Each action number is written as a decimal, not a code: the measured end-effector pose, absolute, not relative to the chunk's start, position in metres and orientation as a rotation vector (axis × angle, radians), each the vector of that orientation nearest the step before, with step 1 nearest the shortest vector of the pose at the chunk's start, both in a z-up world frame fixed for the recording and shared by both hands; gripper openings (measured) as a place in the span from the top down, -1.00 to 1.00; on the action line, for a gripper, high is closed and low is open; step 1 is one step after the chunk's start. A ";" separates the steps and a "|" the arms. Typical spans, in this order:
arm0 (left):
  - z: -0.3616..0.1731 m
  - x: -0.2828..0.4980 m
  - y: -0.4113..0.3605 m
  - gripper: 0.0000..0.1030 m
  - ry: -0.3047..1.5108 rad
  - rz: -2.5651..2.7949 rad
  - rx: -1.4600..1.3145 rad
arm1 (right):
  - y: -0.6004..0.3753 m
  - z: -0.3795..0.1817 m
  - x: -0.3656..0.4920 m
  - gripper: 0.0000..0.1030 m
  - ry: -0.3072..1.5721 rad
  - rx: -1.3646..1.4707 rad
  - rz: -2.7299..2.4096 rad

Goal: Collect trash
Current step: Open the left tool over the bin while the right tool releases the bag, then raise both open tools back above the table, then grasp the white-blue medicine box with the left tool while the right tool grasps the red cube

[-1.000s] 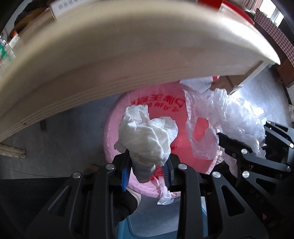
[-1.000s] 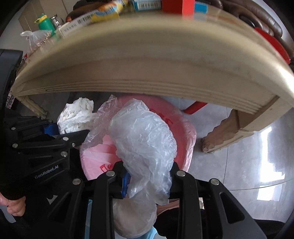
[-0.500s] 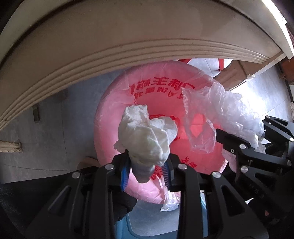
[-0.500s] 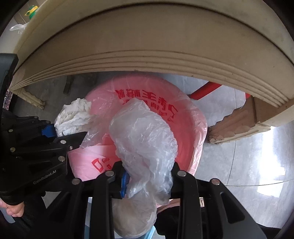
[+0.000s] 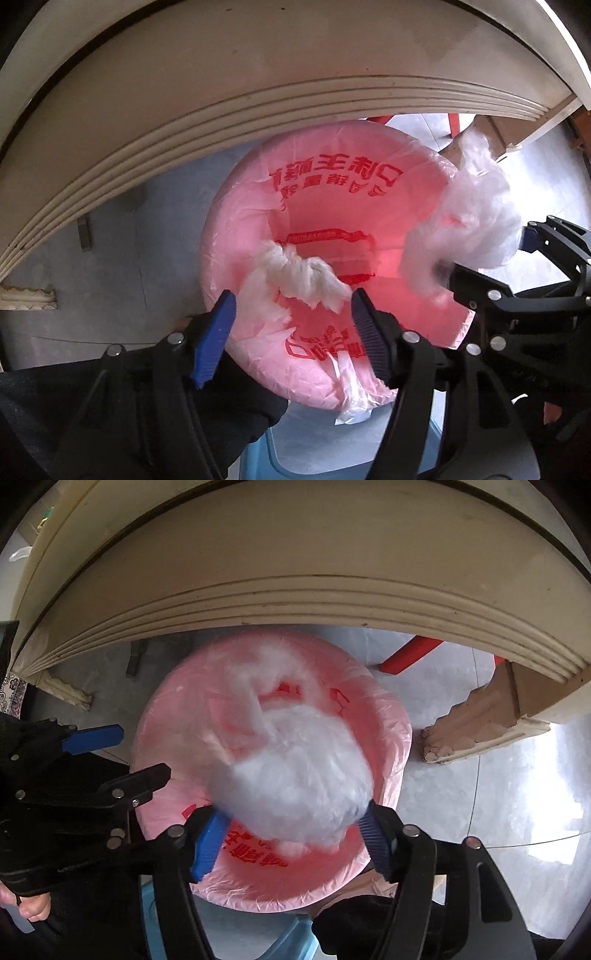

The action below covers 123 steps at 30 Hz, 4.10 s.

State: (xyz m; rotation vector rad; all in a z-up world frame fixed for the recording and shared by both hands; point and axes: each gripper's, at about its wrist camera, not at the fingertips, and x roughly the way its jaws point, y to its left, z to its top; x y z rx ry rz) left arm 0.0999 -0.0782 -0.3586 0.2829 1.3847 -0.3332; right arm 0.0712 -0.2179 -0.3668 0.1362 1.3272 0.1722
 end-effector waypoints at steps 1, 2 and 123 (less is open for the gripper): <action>-0.358 0.100 -0.078 -0.29 1.380 -0.327 0.287 | -0.218 -0.366 0.071 -0.24 1.325 0.134 0.173; -0.355 0.100 -0.075 -0.31 1.375 -0.324 0.289 | -0.217 -0.366 0.071 -0.24 1.320 0.129 0.171; -0.188 0.244 -0.062 -0.82 1.111 -0.874 0.545 | -0.255 -0.203 0.200 -0.86 1.093 -0.011 0.498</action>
